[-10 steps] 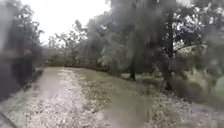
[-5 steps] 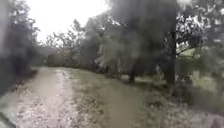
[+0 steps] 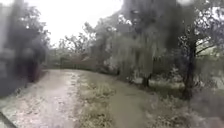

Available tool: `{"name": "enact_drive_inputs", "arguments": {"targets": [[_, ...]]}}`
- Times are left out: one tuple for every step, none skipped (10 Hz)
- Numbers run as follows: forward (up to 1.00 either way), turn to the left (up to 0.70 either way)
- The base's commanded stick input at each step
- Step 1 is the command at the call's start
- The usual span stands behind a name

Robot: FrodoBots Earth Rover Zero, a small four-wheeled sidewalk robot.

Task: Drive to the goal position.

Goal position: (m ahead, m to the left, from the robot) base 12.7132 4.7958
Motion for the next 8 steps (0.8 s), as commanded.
{"name": "enact_drive_inputs", "arguments": {"targets": [[0.70,0.35],[0.70,0.35],[0.70,0.35],[0.70,0.35],[0.70,0.35],[0.70,0.18],[0.70,0.00],[0.70,0.00]]}}
